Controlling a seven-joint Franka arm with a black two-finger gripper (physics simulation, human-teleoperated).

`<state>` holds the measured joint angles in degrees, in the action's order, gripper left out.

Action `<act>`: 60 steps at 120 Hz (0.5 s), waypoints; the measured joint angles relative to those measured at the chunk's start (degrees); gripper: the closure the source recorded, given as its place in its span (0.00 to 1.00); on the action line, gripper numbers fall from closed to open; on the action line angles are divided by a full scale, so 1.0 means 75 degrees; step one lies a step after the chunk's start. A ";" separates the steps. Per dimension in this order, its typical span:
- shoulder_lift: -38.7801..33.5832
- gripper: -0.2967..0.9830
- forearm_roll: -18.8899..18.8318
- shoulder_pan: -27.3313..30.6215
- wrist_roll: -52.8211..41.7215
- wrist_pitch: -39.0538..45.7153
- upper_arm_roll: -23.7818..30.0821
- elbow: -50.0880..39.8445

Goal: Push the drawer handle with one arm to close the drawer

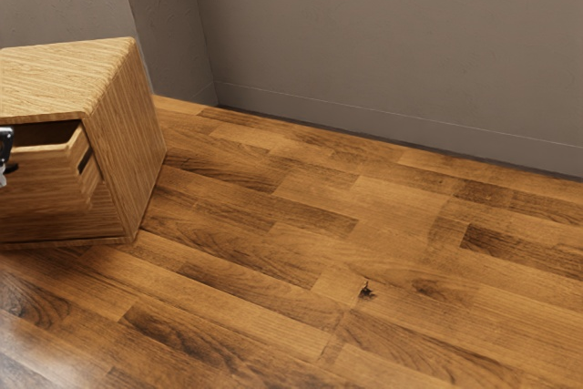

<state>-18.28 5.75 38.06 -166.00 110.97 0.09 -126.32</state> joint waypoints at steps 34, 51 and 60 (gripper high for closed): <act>0.0372 0.84 -0.0003 -0.0001 0.0000 0.0011 0.0000 0.0373; 0.0613 0.85 -0.0004 0.0003 0.0000 0.0013 0.0000 0.0596; 0.0736 0.85 -0.0004 0.0009 0.0000 0.0014 0.0000 0.0703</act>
<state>-12.76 5.72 38.13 -166.00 111.08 0.09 -121.05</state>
